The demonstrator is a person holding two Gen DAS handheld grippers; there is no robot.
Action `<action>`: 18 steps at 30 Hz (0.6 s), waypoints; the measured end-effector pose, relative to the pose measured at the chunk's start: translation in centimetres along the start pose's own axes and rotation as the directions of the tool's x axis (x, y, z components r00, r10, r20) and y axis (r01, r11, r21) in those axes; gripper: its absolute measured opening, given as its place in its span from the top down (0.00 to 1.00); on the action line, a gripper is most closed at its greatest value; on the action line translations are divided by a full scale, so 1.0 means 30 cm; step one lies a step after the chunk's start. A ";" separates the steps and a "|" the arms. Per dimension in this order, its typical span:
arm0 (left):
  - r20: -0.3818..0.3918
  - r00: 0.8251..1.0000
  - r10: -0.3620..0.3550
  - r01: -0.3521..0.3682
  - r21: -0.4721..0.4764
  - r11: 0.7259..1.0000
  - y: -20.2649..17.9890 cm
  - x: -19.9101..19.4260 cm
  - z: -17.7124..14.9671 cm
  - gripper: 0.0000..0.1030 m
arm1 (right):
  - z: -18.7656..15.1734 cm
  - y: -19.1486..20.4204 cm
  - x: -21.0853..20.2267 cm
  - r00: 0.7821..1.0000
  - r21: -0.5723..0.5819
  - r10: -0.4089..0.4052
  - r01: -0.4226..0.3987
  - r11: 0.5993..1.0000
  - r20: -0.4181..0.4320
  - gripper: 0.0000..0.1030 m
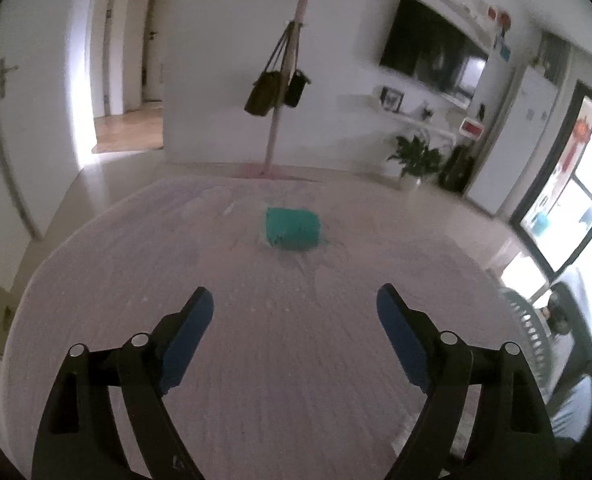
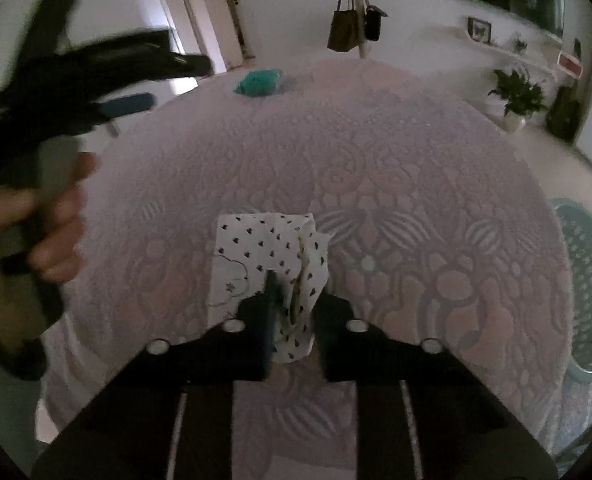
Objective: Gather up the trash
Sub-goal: 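Grasp the teal pouch with the left tool while the right tool grasps the white dotted cloth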
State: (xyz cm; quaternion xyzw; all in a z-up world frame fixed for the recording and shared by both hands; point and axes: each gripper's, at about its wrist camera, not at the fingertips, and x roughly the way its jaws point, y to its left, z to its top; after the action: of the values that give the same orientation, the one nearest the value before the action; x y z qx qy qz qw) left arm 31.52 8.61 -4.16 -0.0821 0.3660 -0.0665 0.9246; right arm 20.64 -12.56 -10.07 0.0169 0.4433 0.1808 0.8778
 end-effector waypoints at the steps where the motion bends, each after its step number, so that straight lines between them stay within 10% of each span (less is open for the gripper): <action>1: -0.014 1.000 -0.003 0.003 0.001 1.000 0.000 0.032 0.008 0.20 | 0.006 -0.016 -0.002 1.000 0.013 0.008 -0.008 1.000 0.004 0.91; 18: -0.102 0.993 0.057 -0.055 0.017 0.998 -0.008 0.350 0.117 0.23 | 0.053 -0.122 -0.041 0.993 -0.008 -0.066 0.067 0.998 0.093 0.92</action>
State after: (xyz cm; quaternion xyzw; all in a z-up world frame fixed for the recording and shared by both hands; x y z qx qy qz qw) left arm 41.52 6.82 -8.58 -0.0618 0.4146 -0.0473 0.9067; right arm 22.33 -16.17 -8.85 0.0055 0.4013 0.1531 0.9031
